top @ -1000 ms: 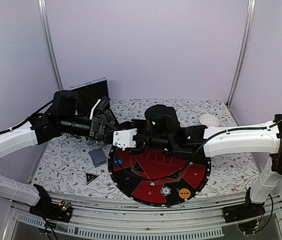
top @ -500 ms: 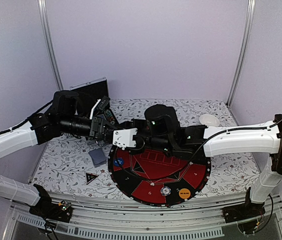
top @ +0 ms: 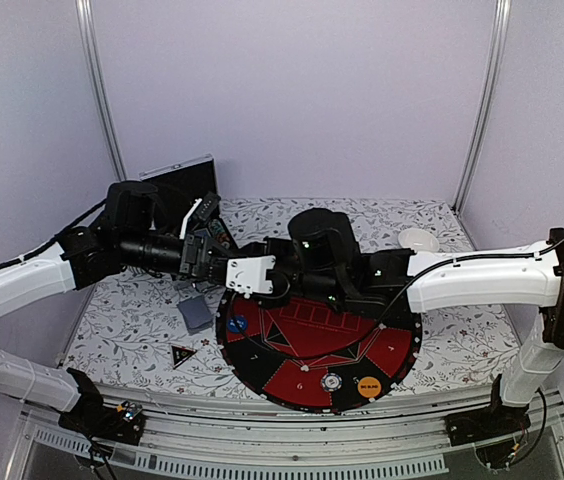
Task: Distribute texas hold em gaming equipment
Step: Pass from the left arm to the right, then place the poker chips pile in the small blind area.
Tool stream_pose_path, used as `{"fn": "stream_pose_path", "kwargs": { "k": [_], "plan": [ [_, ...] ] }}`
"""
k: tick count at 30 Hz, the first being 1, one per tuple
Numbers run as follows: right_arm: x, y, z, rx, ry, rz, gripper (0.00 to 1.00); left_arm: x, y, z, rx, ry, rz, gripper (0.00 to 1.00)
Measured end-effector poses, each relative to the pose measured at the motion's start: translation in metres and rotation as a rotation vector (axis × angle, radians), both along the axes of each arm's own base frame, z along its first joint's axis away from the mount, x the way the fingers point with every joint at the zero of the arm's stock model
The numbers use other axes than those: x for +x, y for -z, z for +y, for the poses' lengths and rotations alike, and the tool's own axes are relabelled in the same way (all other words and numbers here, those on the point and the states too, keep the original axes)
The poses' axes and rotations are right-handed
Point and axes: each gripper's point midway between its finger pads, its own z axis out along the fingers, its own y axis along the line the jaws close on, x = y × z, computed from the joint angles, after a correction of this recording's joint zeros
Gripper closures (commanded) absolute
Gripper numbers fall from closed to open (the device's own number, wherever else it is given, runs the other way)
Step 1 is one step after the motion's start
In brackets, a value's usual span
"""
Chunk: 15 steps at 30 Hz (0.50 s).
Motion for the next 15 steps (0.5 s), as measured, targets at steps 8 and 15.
{"fn": "stream_pose_path", "kwargs": {
  "k": [8,15],
  "plan": [
    [-0.004,0.011,-0.002,-0.009,0.009,0.101,0.98,0.014,0.013,0.011,0.083,-0.083,-0.026,0.04],
    [-0.009,0.035,-0.008,-0.012,0.038,0.271,0.98,0.049,0.018,0.048,0.183,-0.241,-0.062,0.02]
  ]
}}
